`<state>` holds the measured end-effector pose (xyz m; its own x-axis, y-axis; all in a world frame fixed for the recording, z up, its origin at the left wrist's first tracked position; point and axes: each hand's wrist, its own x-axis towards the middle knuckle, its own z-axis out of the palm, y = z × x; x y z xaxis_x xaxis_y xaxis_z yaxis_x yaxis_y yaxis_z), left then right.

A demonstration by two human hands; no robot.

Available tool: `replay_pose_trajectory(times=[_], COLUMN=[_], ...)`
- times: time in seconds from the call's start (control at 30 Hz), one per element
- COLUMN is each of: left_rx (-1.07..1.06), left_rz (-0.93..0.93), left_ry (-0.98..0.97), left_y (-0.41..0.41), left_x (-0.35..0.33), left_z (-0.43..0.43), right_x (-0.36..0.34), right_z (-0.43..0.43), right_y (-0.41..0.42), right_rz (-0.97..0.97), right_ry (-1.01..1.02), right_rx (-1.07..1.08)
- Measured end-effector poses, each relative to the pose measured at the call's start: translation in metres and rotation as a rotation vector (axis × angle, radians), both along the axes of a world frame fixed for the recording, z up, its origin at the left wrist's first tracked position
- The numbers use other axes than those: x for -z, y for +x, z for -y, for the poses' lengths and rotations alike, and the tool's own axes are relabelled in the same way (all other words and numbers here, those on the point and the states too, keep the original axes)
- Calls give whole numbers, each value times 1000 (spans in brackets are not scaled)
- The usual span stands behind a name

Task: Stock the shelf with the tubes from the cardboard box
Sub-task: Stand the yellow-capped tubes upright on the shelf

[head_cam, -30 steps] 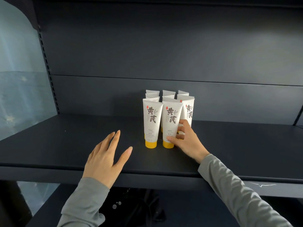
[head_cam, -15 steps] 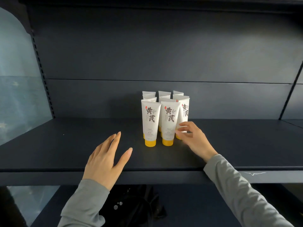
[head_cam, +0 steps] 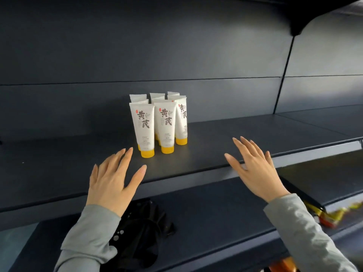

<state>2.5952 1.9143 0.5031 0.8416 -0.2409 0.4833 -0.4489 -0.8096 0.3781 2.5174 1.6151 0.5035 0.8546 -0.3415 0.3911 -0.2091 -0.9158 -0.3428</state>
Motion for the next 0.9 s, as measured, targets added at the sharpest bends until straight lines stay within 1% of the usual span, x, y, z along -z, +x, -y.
replay_pose_trajectory(times=[0.17, 0.3, 0.47, 0.7, 0.9], left_rx=[-5, 29, 93, 202, 269], left_rz=[-7, 25, 81, 75, 94], left_ry=[18, 36, 5, 5, -70], left_y=[-6, -16, -36, -75, -104], left_x=[4, 2, 2, 22, 47], left_z=[8, 30, 85, 174, 233], right_x=[15, 21, 31, 59, 85], right_z=[17, 40, 82, 146, 189], right_y=[-34, -60, -97, -157, -206], right_rz=[24, 59, 82, 0, -25], right_ry=[39, 75, 125, 146, 176], right_rx=[68, 120, 162, 255, 325])
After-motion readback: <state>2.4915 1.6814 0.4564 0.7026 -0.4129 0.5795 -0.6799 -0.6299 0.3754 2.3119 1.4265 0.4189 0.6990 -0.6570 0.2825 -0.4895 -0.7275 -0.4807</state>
